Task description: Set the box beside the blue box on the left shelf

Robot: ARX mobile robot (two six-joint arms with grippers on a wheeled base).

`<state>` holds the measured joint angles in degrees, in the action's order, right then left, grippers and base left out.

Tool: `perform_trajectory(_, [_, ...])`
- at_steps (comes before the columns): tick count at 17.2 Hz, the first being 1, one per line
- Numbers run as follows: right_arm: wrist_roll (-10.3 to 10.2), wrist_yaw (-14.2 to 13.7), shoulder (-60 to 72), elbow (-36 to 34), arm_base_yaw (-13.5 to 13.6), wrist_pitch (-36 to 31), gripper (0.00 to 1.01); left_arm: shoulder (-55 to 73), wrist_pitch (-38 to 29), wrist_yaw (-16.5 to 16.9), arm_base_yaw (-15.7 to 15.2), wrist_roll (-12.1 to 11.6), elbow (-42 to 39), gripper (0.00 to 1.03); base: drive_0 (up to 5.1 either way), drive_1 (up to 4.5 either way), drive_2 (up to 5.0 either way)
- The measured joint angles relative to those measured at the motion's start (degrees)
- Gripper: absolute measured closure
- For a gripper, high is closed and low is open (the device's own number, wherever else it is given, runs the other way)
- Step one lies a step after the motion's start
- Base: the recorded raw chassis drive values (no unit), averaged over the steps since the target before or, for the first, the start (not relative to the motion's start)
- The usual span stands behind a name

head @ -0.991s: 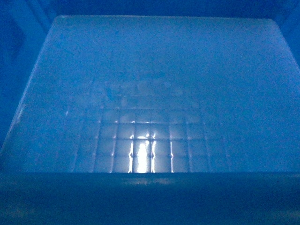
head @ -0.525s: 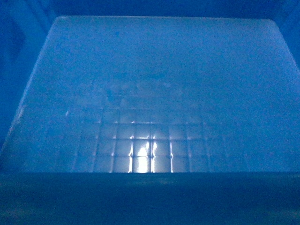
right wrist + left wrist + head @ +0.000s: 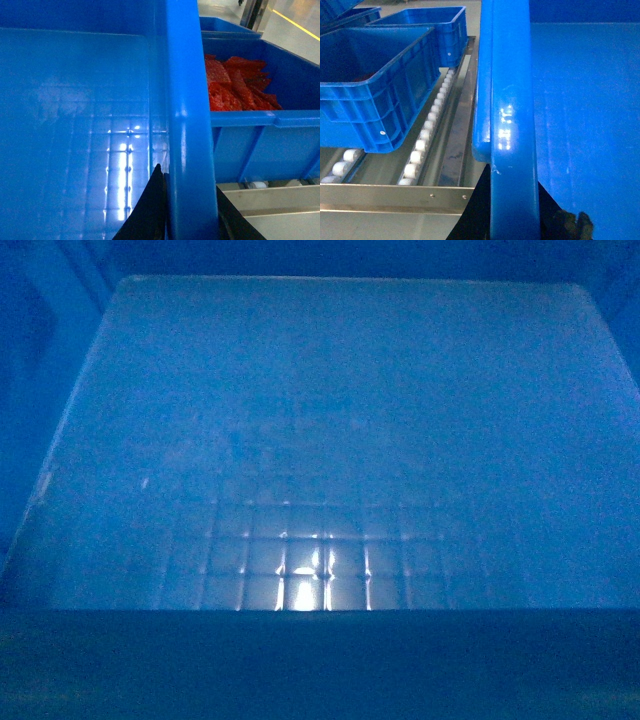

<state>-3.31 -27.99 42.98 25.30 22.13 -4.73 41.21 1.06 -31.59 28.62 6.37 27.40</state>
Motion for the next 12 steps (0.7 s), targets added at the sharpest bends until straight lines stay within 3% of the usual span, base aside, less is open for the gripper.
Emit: perform_trajectory(12, [-0.04, 0.0, 0.02, 0.0, 0.07, -0.04, 0.91, -0.09, 0.02, -0.09, 0.0, -0.02, 0.0, 0.96, 0.2, 4.06, -3.8])
